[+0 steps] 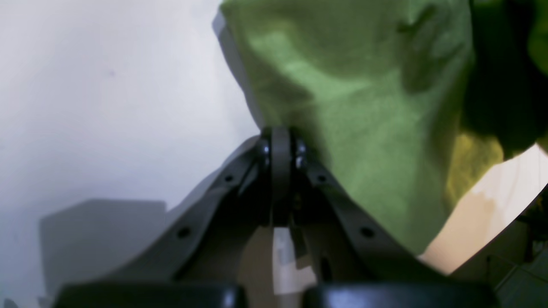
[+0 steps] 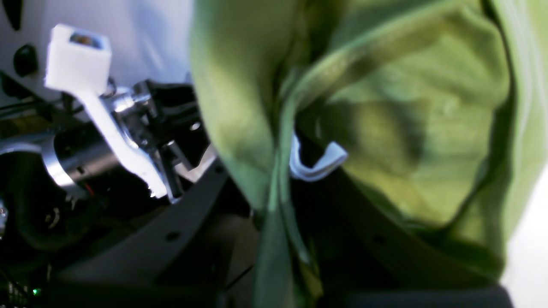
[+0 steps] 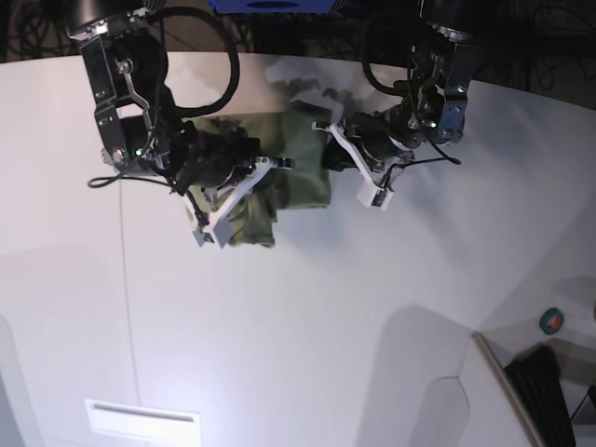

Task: Layout the t-shirt on the table in an organized manner, then fold the t-shirt properly
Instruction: 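Fold the strip ends inward toward each other with both grippers, then release the left gripper and press the bundle with the right gripper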

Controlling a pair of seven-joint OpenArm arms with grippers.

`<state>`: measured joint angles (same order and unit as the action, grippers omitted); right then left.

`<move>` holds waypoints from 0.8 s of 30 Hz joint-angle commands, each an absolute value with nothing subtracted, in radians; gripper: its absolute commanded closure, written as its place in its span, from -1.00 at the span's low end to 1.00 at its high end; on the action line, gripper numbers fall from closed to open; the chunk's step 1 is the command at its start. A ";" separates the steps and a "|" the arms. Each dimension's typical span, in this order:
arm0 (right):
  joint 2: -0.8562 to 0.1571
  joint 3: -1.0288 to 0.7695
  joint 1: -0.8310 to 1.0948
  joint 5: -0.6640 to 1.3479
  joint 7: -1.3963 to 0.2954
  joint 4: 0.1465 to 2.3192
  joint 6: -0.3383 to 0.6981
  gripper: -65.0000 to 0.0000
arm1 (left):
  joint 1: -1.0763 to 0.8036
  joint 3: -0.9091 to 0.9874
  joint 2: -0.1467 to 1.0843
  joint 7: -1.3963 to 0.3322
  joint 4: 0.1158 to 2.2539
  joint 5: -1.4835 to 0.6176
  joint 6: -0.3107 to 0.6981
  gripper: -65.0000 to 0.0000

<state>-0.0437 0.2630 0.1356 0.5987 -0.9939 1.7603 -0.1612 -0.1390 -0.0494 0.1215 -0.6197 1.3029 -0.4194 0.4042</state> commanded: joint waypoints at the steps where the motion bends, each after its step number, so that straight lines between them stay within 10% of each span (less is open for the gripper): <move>1: -0.045 0.265 0.139 0.611 -0.987 1.779 -0.159 1.00 | -0.131 -0.047 0.124 -0.608 1.320 -0.430 0.415 1.00; 24: -0.047 0.312 0.082 0.611 -0.891 1.639 -0.159 1.00 | -0.133 -0.044 0.130 -0.608 1.325 -0.430 0.415 1.00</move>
